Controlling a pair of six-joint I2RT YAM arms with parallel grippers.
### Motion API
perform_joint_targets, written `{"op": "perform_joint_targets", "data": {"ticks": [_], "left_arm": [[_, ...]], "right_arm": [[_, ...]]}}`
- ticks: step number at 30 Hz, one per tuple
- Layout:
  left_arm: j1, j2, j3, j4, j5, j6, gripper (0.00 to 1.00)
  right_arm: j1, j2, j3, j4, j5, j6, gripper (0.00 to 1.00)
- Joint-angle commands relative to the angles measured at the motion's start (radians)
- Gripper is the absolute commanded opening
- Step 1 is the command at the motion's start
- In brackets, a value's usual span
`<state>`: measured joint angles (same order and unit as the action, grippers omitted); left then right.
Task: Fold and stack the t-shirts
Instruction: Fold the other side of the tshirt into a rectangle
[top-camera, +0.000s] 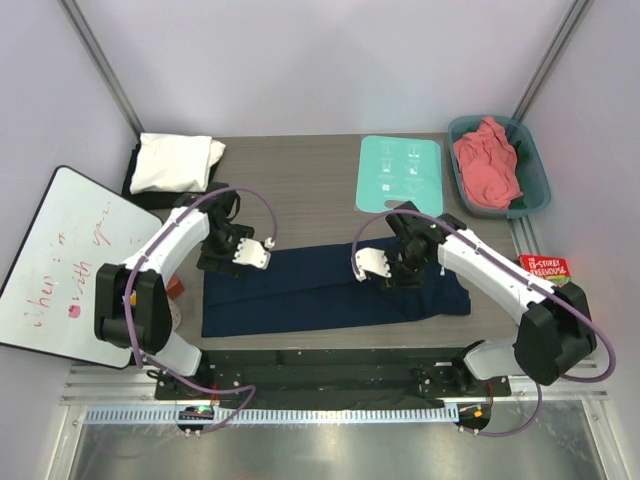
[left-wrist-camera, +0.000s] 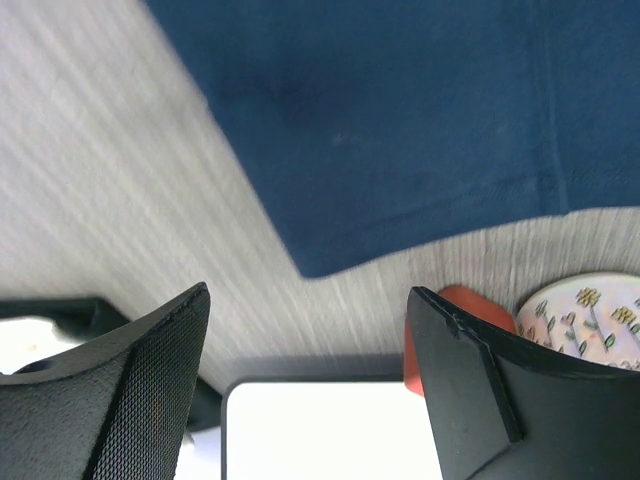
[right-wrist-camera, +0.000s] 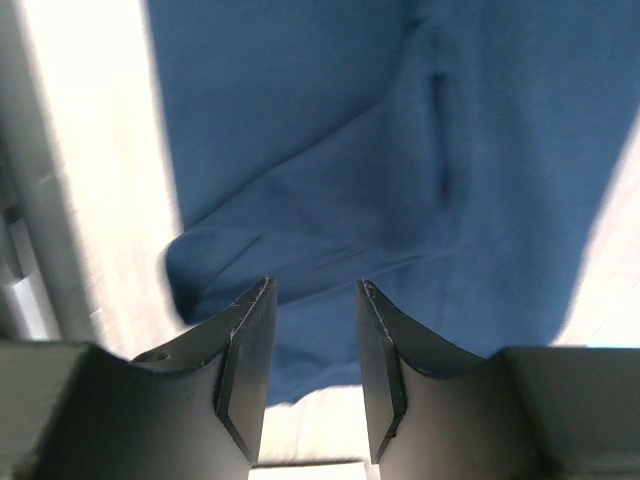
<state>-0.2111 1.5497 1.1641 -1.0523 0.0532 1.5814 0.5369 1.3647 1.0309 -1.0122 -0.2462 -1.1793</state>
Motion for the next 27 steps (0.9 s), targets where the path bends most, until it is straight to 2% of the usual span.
{"op": "perform_joint_targets", "data": {"ticks": [1,13,16,19,20,23,27], "left_arm": [[-0.027,-0.014,-0.035,0.021,0.014,-0.012,0.80],[-0.028,0.001,-0.063,0.048,0.007,-0.052,0.79],[-0.028,0.007,-0.066,0.055,-0.003,-0.057,0.78],[-0.027,0.010,-0.064,0.058,-0.003,-0.058,0.77],[-0.027,0.013,-0.064,0.063,-0.001,-0.057,0.78],[-0.027,0.020,-0.058,0.064,0.002,-0.058,0.77],[-0.027,0.029,-0.053,0.066,-0.004,-0.047,0.77]], "right_arm": [[0.012,0.057,0.021,0.167,-0.011,-0.006,0.43],[0.015,0.175,0.054,0.228,-0.022,-0.046,0.43],[0.015,0.191,0.044,0.227,-0.022,-0.060,0.36],[0.017,0.201,0.049,0.213,-0.019,-0.071,0.22],[0.017,0.205,0.052,0.204,-0.019,-0.075,0.14],[0.021,0.211,0.084,0.158,-0.028,-0.089,0.01],[0.023,0.234,0.203,0.023,-0.085,-0.108,0.01]]}}
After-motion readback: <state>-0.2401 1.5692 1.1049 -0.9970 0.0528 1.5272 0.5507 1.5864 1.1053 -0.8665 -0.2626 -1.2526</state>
